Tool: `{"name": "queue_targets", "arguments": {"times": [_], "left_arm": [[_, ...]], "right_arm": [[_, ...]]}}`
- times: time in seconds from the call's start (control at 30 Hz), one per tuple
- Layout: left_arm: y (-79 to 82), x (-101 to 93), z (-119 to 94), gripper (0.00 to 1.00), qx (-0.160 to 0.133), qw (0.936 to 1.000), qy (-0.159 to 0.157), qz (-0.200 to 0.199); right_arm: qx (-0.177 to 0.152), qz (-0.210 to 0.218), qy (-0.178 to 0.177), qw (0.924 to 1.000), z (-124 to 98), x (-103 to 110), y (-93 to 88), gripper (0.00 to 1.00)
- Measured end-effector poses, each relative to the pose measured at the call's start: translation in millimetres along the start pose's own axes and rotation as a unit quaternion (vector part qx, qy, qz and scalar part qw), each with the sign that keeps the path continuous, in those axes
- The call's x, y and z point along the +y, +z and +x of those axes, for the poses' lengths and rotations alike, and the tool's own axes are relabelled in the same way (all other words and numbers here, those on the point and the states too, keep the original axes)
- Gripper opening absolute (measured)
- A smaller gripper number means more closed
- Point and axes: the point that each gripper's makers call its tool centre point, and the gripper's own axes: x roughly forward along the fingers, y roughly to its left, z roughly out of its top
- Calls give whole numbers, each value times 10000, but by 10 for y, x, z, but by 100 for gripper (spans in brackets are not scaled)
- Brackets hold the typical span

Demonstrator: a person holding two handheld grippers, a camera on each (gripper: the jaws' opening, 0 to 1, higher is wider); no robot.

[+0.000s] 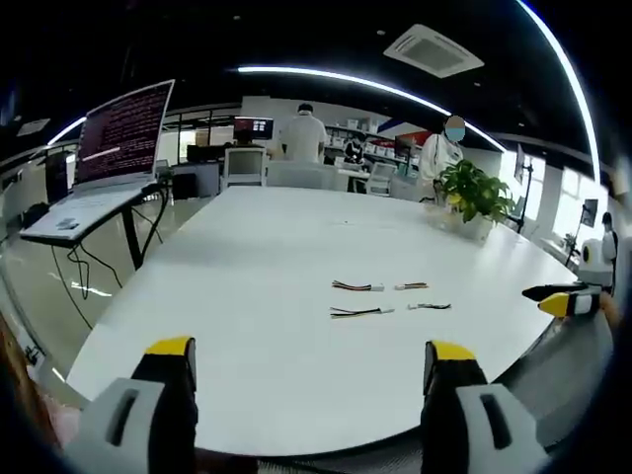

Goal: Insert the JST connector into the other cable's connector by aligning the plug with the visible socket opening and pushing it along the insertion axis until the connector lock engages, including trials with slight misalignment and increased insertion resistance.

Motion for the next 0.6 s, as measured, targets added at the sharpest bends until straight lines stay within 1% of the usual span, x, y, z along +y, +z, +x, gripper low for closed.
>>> {"name": "queue_targets", "arguments": {"times": [0.6], "left_arm": [[-7, -9, -4, 92, 4, 10000, -28, 43]], "right_arm": [[-10, -7, 22, 10000, -6, 8, -3, 64]]}}
